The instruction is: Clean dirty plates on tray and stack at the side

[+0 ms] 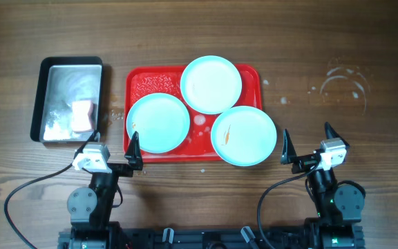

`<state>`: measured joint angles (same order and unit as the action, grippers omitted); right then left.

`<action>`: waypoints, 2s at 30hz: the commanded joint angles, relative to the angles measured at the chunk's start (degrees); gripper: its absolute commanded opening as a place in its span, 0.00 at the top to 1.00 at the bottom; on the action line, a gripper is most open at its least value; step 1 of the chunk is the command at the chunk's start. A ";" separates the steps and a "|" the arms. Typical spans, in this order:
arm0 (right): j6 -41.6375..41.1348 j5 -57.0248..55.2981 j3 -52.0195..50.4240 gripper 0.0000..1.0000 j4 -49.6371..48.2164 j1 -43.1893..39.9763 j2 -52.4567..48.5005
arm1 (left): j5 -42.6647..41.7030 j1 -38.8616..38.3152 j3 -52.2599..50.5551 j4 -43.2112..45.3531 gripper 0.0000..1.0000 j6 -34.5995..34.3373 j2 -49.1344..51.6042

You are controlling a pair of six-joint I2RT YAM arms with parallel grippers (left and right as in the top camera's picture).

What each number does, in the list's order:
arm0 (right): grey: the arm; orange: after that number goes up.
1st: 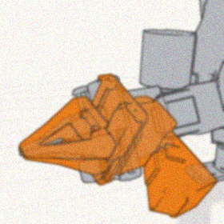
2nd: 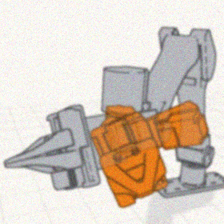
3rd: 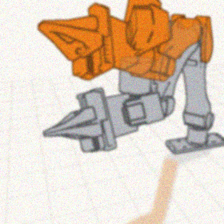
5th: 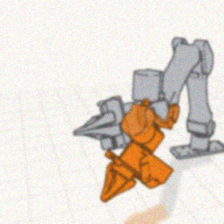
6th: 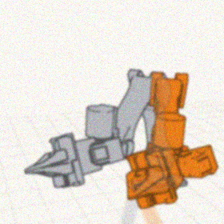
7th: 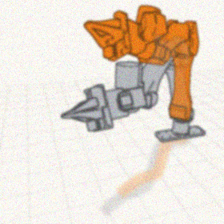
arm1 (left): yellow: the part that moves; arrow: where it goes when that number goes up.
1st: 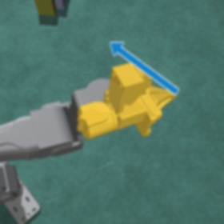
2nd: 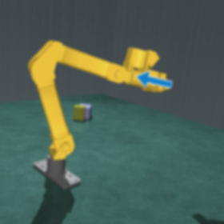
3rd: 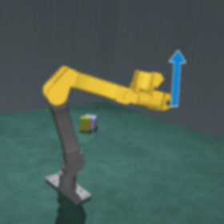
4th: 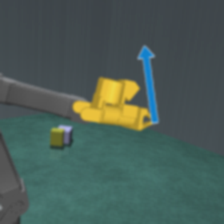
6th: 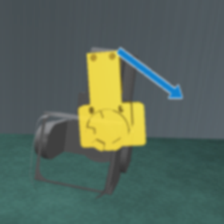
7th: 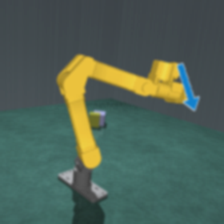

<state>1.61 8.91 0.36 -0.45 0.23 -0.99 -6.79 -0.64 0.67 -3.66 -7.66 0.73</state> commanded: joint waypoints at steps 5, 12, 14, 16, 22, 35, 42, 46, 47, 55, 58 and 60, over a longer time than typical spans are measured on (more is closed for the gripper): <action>-0.11 -1.62 -0.07 0.00 -0.09 0.24 0.07 | -0.87 -0.22 -0.31 -0.07 0.00 -0.48 -0.28; -0.11 -1.62 -0.07 0.01 -0.09 0.24 0.07 | -0.85 -0.22 -0.31 -0.07 0.00 -0.48 -0.28; -0.11 -1.62 -0.07 0.00 -0.09 0.24 0.07 | -0.87 -0.22 -0.31 -0.07 0.00 -0.48 -0.28; -0.11 -1.62 -0.07 0.00 -0.09 0.24 0.07 | -0.85 -0.22 -0.31 -0.07 0.00 -0.48 -0.28; -0.13 -1.62 -0.07 0.00 -0.11 0.24 0.09 | -0.85 -0.22 -0.31 -0.07 0.00 -0.48 -0.28; -0.13 -1.62 -0.07 0.00 -1.79 0.24 0.09 | -0.85 -0.22 -0.31 -0.07 0.00 -0.48 -0.28; -0.24 1.68 -0.04 0.00 -5.66 0.24 0.09 | -0.87 -0.22 -0.31 -0.07 0.00 -0.48 -0.28; -0.09 4.26 1.49 0.00 -6.82 0.24 0.09 | -0.85 -0.22 -0.31 -0.07 0.00 -0.48 -0.28; -0.09 4.57 1.81 0.00 -6.84 0.24 0.09 | -0.87 -0.22 -0.31 -0.07 0.00 -0.48 -0.28; -0.11 5.81 5.20 0.00 -6.56 0.24 -0.02 | -0.87 -0.22 -0.31 -0.07 0.00 -0.48 -0.28; -0.13 8.28 5.84 0.00 -6.36 0.24 -0.02 | -0.87 -0.22 -0.31 -0.07 0.00 -0.48 -0.28; -0.09 8.55 6.38 0.00 -6.40 0.24 -0.39 | -0.87 -0.22 -0.31 -0.07 0.00 -0.48 -0.28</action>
<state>1.61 15.44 4.75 -6.72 0.23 -1.02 -6.79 -0.64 0.67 -3.66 -7.66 0.75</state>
